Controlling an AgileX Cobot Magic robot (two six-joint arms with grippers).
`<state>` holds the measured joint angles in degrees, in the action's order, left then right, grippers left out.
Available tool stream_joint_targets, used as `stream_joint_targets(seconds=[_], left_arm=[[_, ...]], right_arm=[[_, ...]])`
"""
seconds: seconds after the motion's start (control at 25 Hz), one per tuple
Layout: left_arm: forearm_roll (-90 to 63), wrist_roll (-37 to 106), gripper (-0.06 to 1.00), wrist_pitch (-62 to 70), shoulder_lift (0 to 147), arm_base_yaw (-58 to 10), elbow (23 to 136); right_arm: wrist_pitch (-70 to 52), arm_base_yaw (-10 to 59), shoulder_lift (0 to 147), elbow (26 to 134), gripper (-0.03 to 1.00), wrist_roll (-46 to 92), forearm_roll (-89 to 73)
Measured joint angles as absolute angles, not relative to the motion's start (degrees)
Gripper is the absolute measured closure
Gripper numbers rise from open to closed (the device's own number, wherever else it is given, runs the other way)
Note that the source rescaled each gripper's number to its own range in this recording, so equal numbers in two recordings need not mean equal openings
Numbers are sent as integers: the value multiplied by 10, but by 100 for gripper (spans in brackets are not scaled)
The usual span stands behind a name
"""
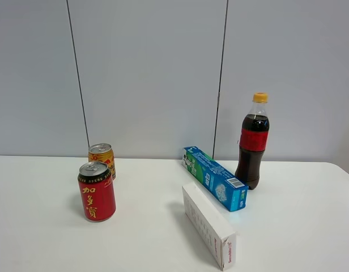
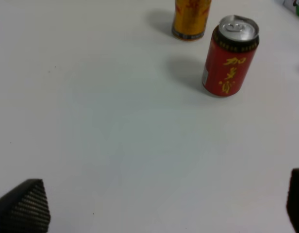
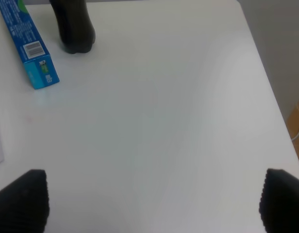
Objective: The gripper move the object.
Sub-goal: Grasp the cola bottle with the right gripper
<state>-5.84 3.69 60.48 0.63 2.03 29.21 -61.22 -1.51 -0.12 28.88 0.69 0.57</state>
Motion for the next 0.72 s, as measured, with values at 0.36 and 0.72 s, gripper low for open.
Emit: stream_joint_targets(seconds=[0.36,0.72], left_arm=[[-58,37,-6,605,6,20,292],[-58,37,-6,605,6,20,292]], right_arm=[[-612,-15,-1,289,9,7,6],[-612,-15,-1,289,9,7,6]])
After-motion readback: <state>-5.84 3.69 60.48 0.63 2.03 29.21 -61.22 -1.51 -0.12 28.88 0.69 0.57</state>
